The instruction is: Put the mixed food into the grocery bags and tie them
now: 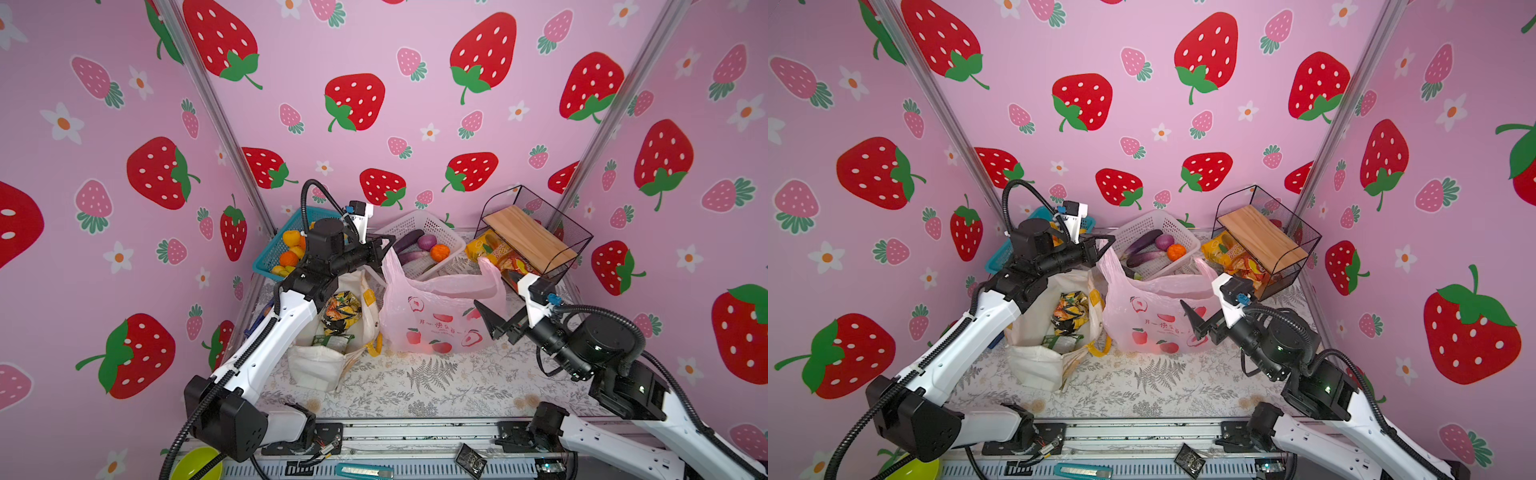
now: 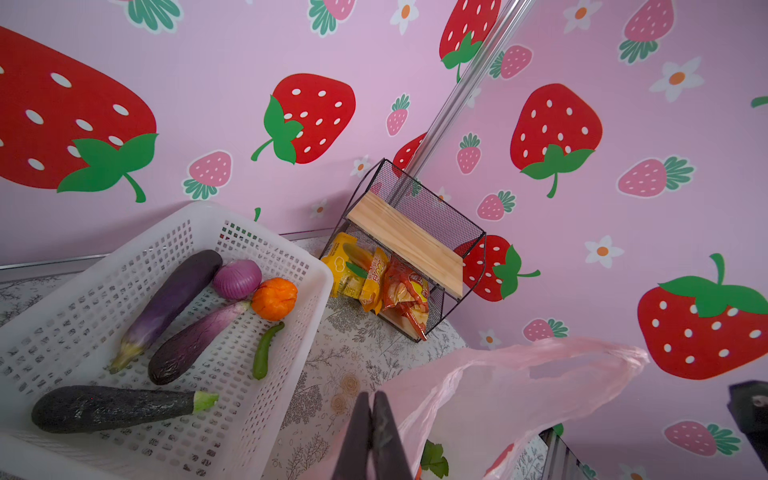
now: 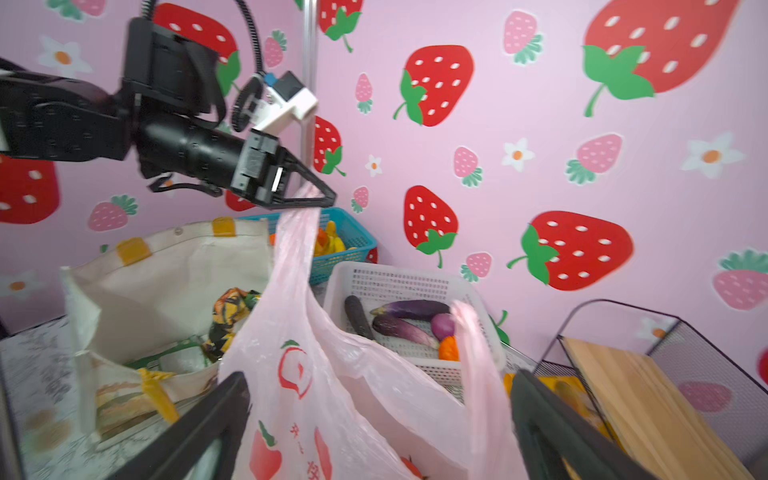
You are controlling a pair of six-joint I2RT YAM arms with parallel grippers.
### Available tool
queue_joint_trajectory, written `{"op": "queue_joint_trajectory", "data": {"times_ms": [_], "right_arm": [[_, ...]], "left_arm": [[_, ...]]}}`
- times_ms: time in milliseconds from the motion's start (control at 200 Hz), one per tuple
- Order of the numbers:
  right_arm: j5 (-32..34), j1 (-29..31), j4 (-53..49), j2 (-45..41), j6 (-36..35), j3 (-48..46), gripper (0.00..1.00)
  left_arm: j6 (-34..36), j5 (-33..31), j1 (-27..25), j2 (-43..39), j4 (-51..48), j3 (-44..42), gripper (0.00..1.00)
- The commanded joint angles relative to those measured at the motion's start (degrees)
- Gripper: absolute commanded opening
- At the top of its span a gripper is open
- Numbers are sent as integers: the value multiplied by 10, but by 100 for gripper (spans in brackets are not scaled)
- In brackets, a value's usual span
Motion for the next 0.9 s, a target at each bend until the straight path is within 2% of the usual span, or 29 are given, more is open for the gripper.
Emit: {"op": "queue_joint_trajectory", "data": {"times_ms": [0, 140, 290, 415, 525, 660, 780, 895], "right_arm": [[-20, -74, -22, 25, 39, -14, 100], [-126, -192, 1, 43, 67, -41, 99], [-217, -257, 59, 69, 81, -87, 95], [-273, -277, 150, 98, 90, -130, 70], [-286, -278, 240, 112, 100, -172, 47], [-275, -278, 325, 138, 141, -207, 18], [-237, -277, 348, 153, 186, -216, 16], [-234, -277, 363, 156, 210, -224, 13]], "left_arm": [[-1, 19, 8, 0, 10, 27, 0], [-3, 20, 10, -10, 13, 18, 0], [-1, 19, 11, -14, 13, 12, 0], [0, 18, 11, -14, 8, 12, 0], [1, -1, 10, -17, 2, 7, 0], [-14, -51, 10, -34, 4, -9, 37], [-32, -132, 10, -86, 12, -49, 59], [-52, -234, 0, -169, 44, -122, 66]]}}
